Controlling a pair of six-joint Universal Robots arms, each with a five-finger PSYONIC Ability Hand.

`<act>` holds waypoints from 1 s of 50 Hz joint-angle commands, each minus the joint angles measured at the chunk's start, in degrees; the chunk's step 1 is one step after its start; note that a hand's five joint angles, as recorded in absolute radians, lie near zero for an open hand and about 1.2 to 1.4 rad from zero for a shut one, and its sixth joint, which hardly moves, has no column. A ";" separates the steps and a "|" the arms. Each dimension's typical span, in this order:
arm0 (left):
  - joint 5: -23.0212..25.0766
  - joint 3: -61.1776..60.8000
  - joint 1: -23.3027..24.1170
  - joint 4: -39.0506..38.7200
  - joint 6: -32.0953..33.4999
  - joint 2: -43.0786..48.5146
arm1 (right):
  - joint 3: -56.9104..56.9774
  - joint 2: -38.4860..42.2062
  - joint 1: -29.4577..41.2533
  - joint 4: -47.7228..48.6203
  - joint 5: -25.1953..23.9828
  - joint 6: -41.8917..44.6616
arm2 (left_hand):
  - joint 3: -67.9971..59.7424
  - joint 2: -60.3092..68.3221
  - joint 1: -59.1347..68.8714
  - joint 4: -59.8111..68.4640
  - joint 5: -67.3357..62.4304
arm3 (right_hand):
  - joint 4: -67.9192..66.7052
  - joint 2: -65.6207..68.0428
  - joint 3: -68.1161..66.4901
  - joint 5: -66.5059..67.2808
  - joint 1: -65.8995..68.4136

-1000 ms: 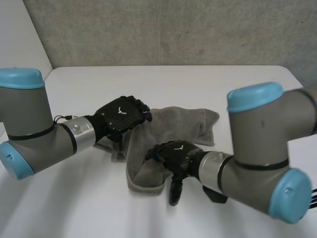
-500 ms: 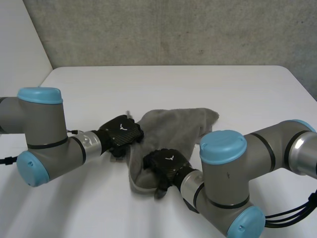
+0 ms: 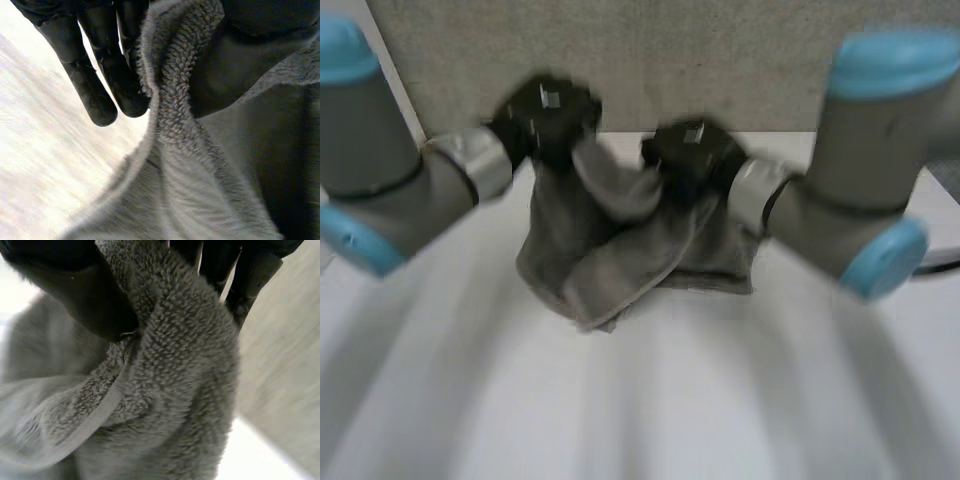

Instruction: Fold the towel.

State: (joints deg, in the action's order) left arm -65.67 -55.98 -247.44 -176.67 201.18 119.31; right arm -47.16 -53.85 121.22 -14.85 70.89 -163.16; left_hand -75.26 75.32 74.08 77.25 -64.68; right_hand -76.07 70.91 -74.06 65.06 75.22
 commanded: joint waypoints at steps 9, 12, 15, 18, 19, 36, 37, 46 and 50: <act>-7.90 0.73 -3.13 -21.96 -14.06 -9.45 | 3.97 -12.05 -2.04 19.85 -1.36 -0.23 | -4.74 4.68 5.92 2.75 -5.32 | -0.63 5.78 -2.63 1.64 1.48; -7.20 -7.35 -3.40 -21.96 -13.97 -9.45 | -4.74 -13.55 -2.21 19.95 -5.04 0.12 | -4.74 4.68 5.92 2.75 -5.32 | -0.29 5.45 -2.30 1.30 1.15; -5.96 -11.88 -3.48 -22.05 -13.97 -9.45 | -8.39 -13.74 -2.21 19.07 -6.99 0.47 | -4.74 4.68 5.92 2.75 -5.32 | 4.25 0.90 2.25 -3.24 -3.40; -1.92 -20.93 -3.66 -22.22 -13.89 -9.36 | -15.07 -13.56 -2.13 15.47 -9.98 2.41 | -4.74 4.68 5.92 2.75 -5.32 | 19.89 -14.74 17.89 -18.88 -19.04; 0.26 -25.02 -3.83 -22.57 -13.80 -9.19 | -17.94 -13.04 -2.13 13.03 -10.94 4.06 | -4.74 4.68 5.92 2.75 -5.32 | 23.06 -17.90 21.05 -22.05 -22.21; 3.36 -39.39 -4.10 -21.78 -3.60 -7.07 | -32.98 -7.13 -1.86 6.67 1.44 14.56 | -4.74 4.68 5.92 2.75 -5.32 | 66.07 -60.91 64.06 -65.06 -65.22; 3.36 -39.39 -4.10 -21.78 -3.60 -7.08 | -33.00 -7.14 -1.86 6.68 1.44 14.53 | -4.74 4.68 5.92 2.75 -5.32 | 66.07 -60.91 64.06 -65.06 -65.22; 3.09 -37.37 -4.54 -18.46 -4.48 -9.26 | -42.03 -16.80 -1.60 10.89 1.36 -0.30 | -3.08 3.02 4.26 1.09 -3.66 | 66.07 -60.91 64.06 -65.06 -65.22; 3.09 -33.60 -3.84 -14.15 -8.07 -11.90 | -45.38 -17.34 -1.42 12.65 1.36 -5.93 | -3.25 3.19 4.43 1.25 -3.83 | 64.32 -59.17 62.32 -63.31 -63.47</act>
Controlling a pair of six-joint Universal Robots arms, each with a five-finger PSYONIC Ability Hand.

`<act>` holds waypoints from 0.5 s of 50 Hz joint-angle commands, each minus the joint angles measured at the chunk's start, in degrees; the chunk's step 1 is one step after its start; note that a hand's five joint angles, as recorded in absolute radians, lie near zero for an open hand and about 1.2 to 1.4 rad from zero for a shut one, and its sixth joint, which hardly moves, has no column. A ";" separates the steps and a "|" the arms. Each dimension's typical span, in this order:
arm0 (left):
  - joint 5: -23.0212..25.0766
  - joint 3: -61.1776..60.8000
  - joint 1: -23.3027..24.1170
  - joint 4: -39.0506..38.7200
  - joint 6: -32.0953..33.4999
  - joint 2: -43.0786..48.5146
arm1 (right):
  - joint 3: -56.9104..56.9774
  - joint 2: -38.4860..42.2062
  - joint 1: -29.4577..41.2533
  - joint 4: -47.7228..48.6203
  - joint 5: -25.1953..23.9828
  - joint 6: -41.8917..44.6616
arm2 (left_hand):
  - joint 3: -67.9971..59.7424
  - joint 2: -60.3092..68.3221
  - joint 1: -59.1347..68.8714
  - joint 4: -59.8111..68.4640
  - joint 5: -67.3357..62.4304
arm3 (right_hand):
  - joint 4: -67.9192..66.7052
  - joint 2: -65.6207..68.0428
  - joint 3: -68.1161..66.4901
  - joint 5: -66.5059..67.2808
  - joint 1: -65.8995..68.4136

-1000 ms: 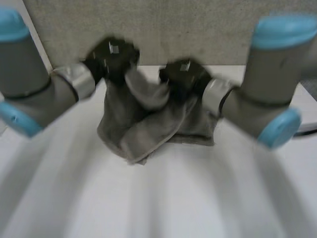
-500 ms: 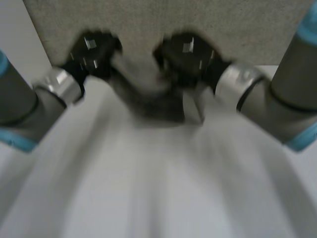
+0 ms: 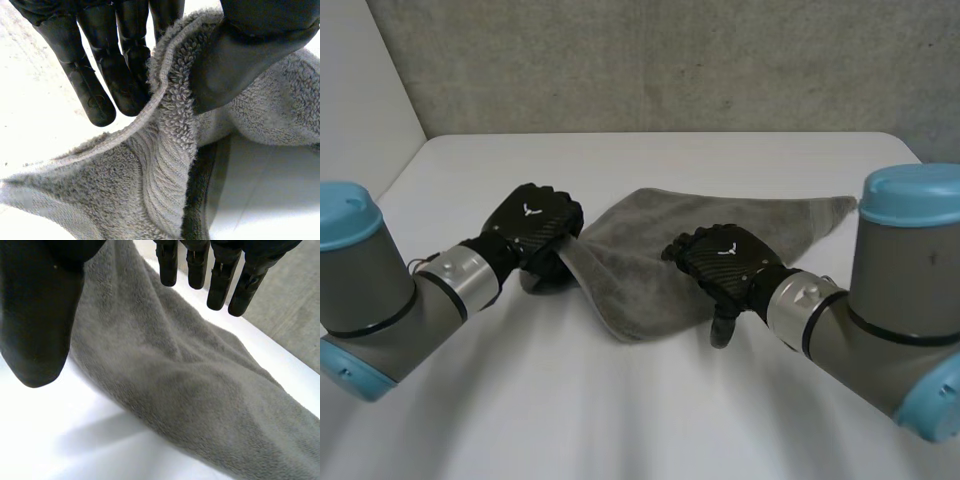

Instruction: Fold the towel.

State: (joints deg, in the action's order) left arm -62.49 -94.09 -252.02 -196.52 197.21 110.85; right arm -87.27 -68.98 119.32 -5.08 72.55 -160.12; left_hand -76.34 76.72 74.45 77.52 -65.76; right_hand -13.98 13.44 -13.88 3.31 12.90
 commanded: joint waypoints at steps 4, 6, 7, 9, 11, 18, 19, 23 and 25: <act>-0.09 7.24 0.92 7.55 -9.36 -4.23 | -6.33 -2.03 0.47 4.45 -0.31 -13.27 | -2.33 1.95 4.22 1.15 -2.92 | -0.48 1.01 -0.58 1.14 1.55; -0.09 8.40 1.01 8.08 -12.29 -4.85 | -6.51 -1.77 0.47 5.69 -0.31 -15.93 | -2.50 2.12 4.39 1.32 -3.09 | -0.48 1.02 -0.58 1.15 1.56; -0.09 9.27 1.01 8.43 -14.99 -5.29 | -6.51 -1.16 0.47 7.08 -0.31 -18.71 | -2.67 2.29 4.56 1.49 -3.25 | -0.31 0.85 -0.42 0.98 1.39; -0.09 9.89 1.10 8.61 -17.39 -5.56 | -6.51 -0.19 0.56 8.86 -0.48 -21.20 | -2.67 2.29 4.56 1.49 -3.25 | -0.31 0.85 -0.41 0.98 1.39; -0.09 10.33 1.18 8.78 -19.06 -5.64 | -6.24 1.31 0.56 10.53 -0.31 -22.78 | -2.84 2.46 4.73 1.66 -3.42 | -0.14 0.68 -0.25 0.81 1.22; -0.09 10.51 2.50 8.78 -21.69 -7.66 | -2.22 9.54 0.91 18.69 2.05 -24.45 | -2.84 2.46 4.73 1.66 -3.42 | -0.14 0.68 -0.25 0.81 1.22; -0.09 10.51 2.50 8.78 -21.69 -7.66 | -0.20 12.18 1.17 19.48 3.63 -24.37 | -2.84 2.46 4.73 1.66 -3.42 | -0.31 0.85 -0.41 0.98 1.39; -0.18 10.60 2.68 8.70 -22.13 -8.80 | 3.67 16.49 1.18 19.23 7.67 -23.67 | -2.84 2.46 4.73 1.66 -3.42 | -1.98 2.52 -2.08 2.65 3.06; -0.18 10.68 2.68 8.61 -22.75 -9.42 | 5.45 18.36 1.18 19.31 9.19 -22.70 | -2.84 2.46 4.73 1.66 -3.42 | -5.86 6.40 -5.96 6.53 6.94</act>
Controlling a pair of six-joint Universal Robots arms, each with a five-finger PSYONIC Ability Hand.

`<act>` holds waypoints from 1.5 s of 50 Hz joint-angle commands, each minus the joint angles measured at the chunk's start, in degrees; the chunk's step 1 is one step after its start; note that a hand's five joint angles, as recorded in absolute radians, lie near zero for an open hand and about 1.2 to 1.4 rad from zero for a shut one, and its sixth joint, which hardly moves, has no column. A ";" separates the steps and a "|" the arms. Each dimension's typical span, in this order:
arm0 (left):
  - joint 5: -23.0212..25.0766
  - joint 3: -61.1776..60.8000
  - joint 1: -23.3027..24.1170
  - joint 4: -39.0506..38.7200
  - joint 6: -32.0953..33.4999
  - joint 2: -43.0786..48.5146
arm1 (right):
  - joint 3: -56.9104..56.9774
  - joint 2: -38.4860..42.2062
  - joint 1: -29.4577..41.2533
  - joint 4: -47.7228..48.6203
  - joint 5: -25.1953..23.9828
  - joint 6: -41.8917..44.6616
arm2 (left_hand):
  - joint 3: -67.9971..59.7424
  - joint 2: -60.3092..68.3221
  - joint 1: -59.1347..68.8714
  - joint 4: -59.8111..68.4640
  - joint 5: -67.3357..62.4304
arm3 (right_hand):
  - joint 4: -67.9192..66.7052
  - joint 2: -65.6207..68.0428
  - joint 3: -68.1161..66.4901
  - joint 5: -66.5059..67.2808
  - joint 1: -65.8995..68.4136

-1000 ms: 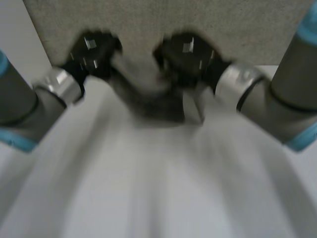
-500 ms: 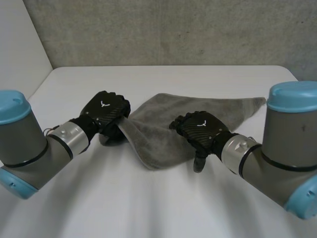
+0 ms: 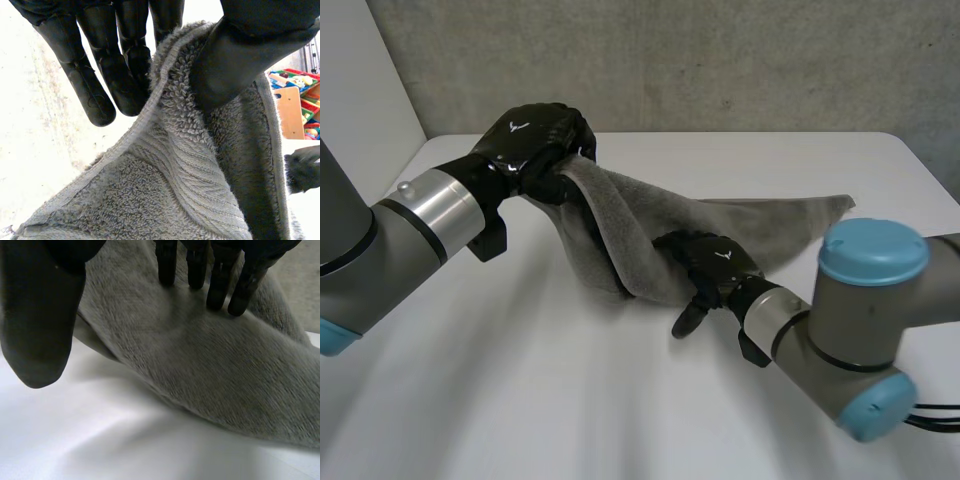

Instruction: Fold the towel.

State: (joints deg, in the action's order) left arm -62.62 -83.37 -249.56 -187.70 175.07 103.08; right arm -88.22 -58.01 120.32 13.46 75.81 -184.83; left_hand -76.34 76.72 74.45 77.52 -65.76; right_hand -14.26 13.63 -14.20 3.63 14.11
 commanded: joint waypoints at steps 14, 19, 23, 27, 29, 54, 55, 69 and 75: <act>0.04 -0.13 -1.11 -0.57 -4.21 -2.80 | 5.60 -0.53 -3.25 0.51 6.28 5.89 | -2.67 2.29 4.56 1.49 -3.25 | -65.74 66.37 -65.80 66.37 65.89; 0.13 -0.22 -1.81 -0.57 -4.12 -2.80 | 3.49 -9.05 -6.59 -0.81 1.09 6.33 | -2.67 2.29 4.56 1.49 -3.25 | -65.74 66.37 -65.80 66.37 65.89; 0.13 -0.30 -1.81 -0.57 -4.12 -3.15 | 5.24 -16.33 -9.66 -11.14 -6.70 6.59 | -2.50 2.12 4.39 1.32 -3.09 | -65.74 66.37 -65.80 66.37 65.89; 0.22 -0.74 -1.81 -0.57 -4.12 -3.33 | 9.91 -17.23 -11.34 -18.47 -12.09 6.77 | -2.33 1.95 4.22 1.15 -2.92 | -65.74 66.37 -65.80 66.37 65.89; 0.22 -1.35 -1.55 -0.57 -4.21 -3.33 | 14.45 -14.96 -11.78 -23.81 -15.33 7.73 | -2.33 1.95 4.22 1.15 -2.92 | -65.74 66.37 -65.80 66.37 65.89; 0.22 -4.87 -0.84 -2.15 -3.68 2.03 | 55.20 23.66 -3.61 -29.99 6.61 24.87 | -2.33 1.95 4.22 1.15 -2.92 | 4.26 -3.63 4.20 -3.63 -4.11; 0.22 -4.87 -0.84 -2.15 -3.68 2.03 | 55.17 23.64 -3.60 -29.99 6.63 24.87 | -2.33 1.95 4.22 1.15 -2.92 | 4.26 -3.63 4.20 -3.63 -4.11; 0.04 -3.20 -1.90 -3.73 -3.60 3.44 | 14.25 -6.57 -3.16 -19.20 6.80 17.85 | -2.33 1.95 4.22 1.15 -2.92 | 4.26 -3.63 4.20 -3.63 -4.11; -0.22 -2.68 -3.04 -3.73 -3.68 3.88 | 4.04 -10.64 -3.60 -12.60 6.72 13.55 | -2.16 1.78 4.06 0.98 -2.75 | 4.26 -3.63 4.20 -3.63 -4.11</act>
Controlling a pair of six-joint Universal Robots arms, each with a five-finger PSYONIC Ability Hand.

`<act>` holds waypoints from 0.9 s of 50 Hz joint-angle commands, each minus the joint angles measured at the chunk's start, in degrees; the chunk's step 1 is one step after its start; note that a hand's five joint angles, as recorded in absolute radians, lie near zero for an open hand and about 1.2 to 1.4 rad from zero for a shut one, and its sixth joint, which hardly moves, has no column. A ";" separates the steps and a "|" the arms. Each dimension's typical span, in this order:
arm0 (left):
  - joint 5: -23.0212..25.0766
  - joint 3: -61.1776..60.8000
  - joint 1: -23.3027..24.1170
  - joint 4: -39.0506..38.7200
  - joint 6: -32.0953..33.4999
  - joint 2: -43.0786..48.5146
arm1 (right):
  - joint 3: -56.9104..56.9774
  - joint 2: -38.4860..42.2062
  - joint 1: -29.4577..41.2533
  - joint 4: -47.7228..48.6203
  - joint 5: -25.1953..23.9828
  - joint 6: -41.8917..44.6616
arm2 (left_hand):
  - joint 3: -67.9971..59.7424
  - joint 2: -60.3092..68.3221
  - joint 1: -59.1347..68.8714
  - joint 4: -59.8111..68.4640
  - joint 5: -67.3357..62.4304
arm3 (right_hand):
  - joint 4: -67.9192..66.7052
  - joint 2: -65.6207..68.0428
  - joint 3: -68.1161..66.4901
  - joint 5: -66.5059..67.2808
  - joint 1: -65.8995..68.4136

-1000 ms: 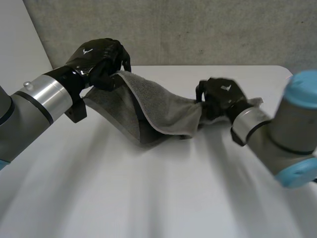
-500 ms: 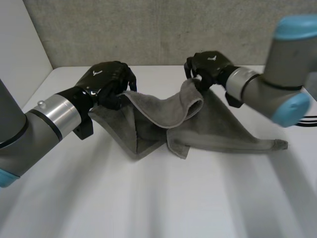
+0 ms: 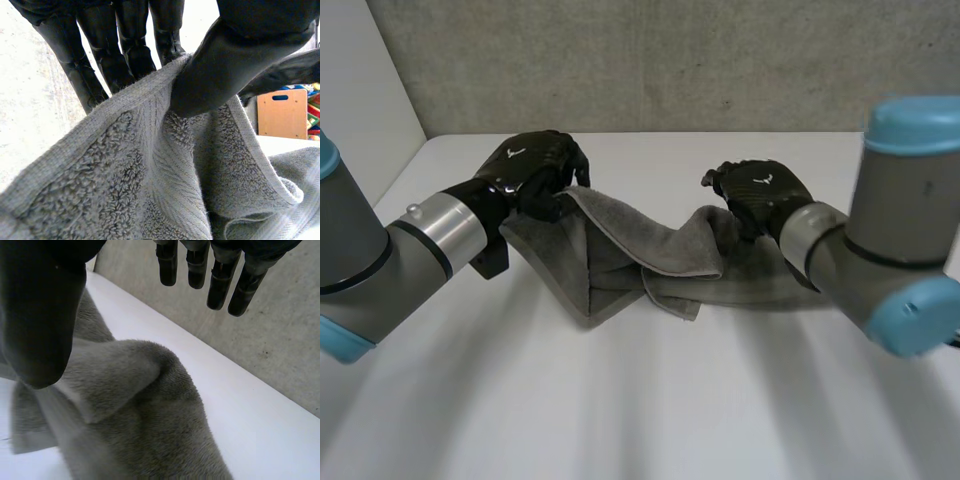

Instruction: Fold the towel.

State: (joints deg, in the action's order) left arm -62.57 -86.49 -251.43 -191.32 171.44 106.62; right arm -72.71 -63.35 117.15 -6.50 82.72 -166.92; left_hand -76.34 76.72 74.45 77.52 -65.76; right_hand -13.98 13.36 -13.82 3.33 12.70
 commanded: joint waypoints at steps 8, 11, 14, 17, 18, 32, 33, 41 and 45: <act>-2.29 1.06 -2.22 -0.02 -0.49 0.08 | -13.86 -0.40 -0.26 14.92 -0.11 -11.66 | -2.16 1.78 4.06 0.98 -2.74 | -0.13 0.75 -0.29 0.78 1.41; -2.29 1.06 -2.40 -0.02 -0.58 -0.09 | -13.07 3.48 0.00 17.03 -0.19 -13.33 | -2.16 1.78 4.06 0.98 -2.74 | -3.16 3.77 -3.32 3.80 4.43; -2.38 0.97 -2.31 0.16 -0.58 -0.10 | -11.93 6.55 0.18 18.53 -0.11 -14.21 | -2.16 1.78 4.06 0.98 -2.74 | -4.34 4.96 -4.50 4.99 5.62; -2.38 0.88 -2.23 0.16 -0.58 -0.10 | -10.70 9.46 0.27 19.85 -0.11 -15.27 | -2.16 1.78 4.06 0.98 -2.74 | -4.52 5.13 -4.68 5.16 5.79; -2.38 0.88 -2.22 0.16 -0.58 -0.10 | -10.70 9.47 0.27 19.86 -0.11 -15.27 | -2.16 1.78 4.06 0.98 -2.74 | -4.52 5.13 -4.68 5.16 5.80; -2.38 0.53 -1.52 0.16 -0.49 0.43 | -9.82 12.72 1.59 30.22 -0.11 -31.26 | -2.16 1.78 4.06 0.98 -2.74 | -32.43 33.04 -32.59 33.07 33.71; -2.38 0.53 -1.52 -0.02 -0.49 0.43 | -9.73 12.64 1.59 30.58 -0.11 -31.36 | -2.16 1.78 4.06 0.98 -2.74 | -32.44 33.05 -32.60 33.08 33.72; -2.38 0.45 -1.52 -0.02 -0.49 0.43 | -8.68 12.19 1.59 30.67 -0.28 -31.45 | -2.16 1.78 4.06 0.98 -2.74 | -32.11 32.72 -32.27 32.75 33.38; -2.38 0.27 -1.43 -0.02 -0.49 0.52 | -8.15 12.81 1.59 30.67 -0.28 -31.09 | -2.16 1.78 4.06 0.98 -2.74 | -31.77 32.38 -31.93 32.41 33.05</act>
State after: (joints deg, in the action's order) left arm -64.95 -86.02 -252.94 -191.33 170.95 107.08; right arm -81.58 -51.11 118.76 24.38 82.47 -198.61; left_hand -76.34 76.72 74.45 77.52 -65.76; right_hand -45.57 45.94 -45.79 35.58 45.92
